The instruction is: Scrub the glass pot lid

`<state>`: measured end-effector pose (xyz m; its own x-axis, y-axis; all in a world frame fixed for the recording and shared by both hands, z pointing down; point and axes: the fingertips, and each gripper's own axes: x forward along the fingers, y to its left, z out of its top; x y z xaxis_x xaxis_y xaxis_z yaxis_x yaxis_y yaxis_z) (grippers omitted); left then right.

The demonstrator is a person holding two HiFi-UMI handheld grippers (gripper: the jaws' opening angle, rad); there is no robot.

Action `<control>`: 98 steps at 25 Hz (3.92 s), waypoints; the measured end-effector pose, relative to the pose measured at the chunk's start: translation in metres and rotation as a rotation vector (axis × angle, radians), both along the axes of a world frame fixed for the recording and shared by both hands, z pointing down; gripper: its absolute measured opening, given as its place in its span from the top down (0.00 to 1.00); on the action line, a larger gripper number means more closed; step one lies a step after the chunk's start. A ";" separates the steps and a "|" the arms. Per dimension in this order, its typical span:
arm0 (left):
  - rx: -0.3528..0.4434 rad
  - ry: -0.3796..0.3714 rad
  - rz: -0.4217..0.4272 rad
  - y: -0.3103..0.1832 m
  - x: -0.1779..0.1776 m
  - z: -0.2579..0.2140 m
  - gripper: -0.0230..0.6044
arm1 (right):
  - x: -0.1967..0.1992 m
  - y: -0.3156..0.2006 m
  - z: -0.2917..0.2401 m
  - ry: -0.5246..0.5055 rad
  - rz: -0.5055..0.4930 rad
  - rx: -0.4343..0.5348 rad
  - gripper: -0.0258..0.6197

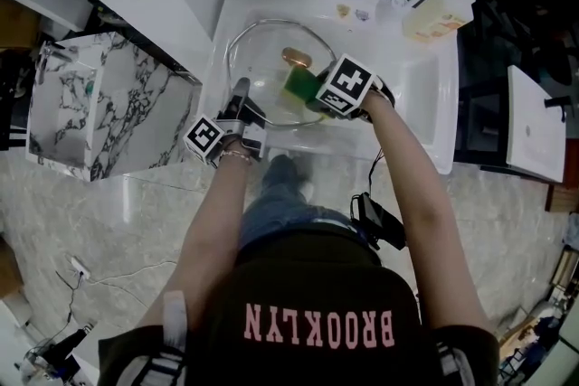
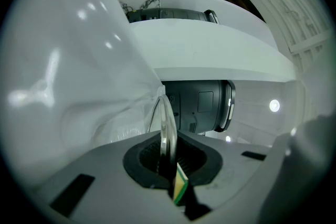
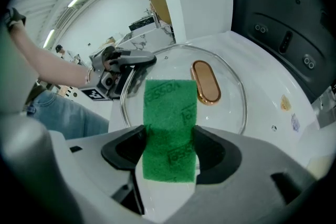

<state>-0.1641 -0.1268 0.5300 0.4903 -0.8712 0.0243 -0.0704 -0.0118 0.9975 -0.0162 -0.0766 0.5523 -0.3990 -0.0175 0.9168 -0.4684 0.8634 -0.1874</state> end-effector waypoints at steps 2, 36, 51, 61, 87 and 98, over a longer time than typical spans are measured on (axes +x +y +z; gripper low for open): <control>0.001 -0.004 0.000 0.000 0.000 0.001 0.93 | 0.011 0.004 0.006 0.013 0.002 -0.012 0.54; -0.009 -0.004 -0.001 0.001 0.001 0.000 0.93 | -0.063 -0.106 -0.112 -0.133 -0.124 0.170 0.54; -0.009 0.021 -0.002 0.000 0.003 -0.003 0.93 | -0.150 -0.102 -0.055 -0.119 -0.258 0.028 0.54; -0.017 0.005 -0.002 0.000 0.002 0.000 0.93 | -0.146 -0.109 -0.030 -0.067 -0.278 -0.028 0.54; -0.011 0.015 0.000 -0.001 0.001 -0.002 0.93 | -0.086 -0.171 -0.005 -0.143 0.000 -0.122 0.54; -0.010 0.021 0.003 0.000 0.003 -0.002 0.93 | -0.040 -0.169 0.011 -0.143 0.105 -0.174 0.54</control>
<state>-0.1613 -0.1269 0.5278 0.4932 -0.8696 0.0221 -0.0490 -0.0024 0.9988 -0.0557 -0.2458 0.5629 -0.5294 0.0873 0.8439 -0.5115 0.7607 -0.3996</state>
